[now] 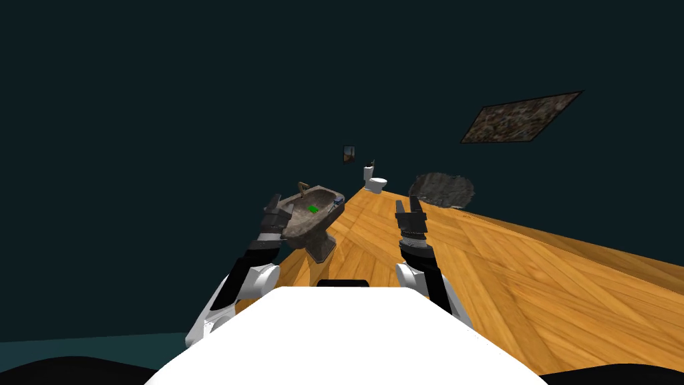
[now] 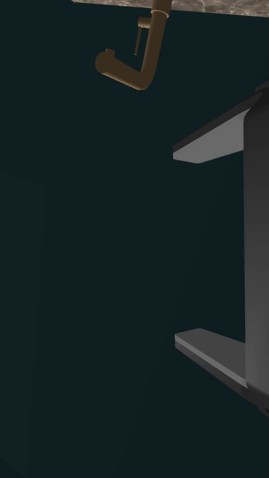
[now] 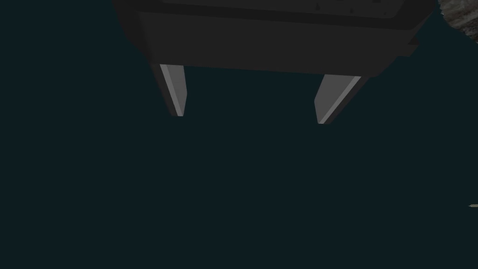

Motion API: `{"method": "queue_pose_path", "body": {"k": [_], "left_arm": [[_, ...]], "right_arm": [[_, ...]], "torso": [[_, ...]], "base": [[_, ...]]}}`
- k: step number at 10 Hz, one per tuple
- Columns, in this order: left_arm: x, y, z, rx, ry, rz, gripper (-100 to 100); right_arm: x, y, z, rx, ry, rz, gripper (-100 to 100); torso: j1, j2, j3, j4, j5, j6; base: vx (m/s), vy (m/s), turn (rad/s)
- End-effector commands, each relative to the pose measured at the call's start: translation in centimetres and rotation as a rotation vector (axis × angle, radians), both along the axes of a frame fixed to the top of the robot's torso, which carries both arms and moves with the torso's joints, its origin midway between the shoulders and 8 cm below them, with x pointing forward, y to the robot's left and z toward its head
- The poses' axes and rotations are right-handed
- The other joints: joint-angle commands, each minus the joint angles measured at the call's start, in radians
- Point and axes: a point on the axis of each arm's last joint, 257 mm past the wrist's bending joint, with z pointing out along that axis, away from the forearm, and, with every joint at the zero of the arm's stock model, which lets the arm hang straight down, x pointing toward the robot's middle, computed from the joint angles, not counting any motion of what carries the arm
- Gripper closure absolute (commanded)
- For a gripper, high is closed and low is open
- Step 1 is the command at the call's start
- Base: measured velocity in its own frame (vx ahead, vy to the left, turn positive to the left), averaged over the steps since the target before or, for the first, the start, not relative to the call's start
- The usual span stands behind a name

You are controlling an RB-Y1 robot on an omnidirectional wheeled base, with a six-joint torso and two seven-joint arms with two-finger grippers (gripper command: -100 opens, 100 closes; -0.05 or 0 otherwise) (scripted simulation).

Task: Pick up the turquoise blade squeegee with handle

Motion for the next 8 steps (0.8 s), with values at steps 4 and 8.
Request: {"method": "queue_pose_path", "body": {"k": [4,8], "left_arm": [[1.2,0.6,-2.1,-0.025,0.100,-0.007,-100],[2.0,1.4,-4.3,-0.061,0.208,-0.015,-100]], "right_arm": [[0.0,0.0,0.0,0.000,0.000,0.000,0],[0.0,0.0,0.0,0.000,0.000,0.000,0]], "torso": [[0.000,0.000,0.000,0.000,0.000,0.000],[0.000,-0.001,-0.001,0.000,0.000,0.000]], "base": [[0.012,-0.038,0.050],[0.023,-0.037,0.074]]}}
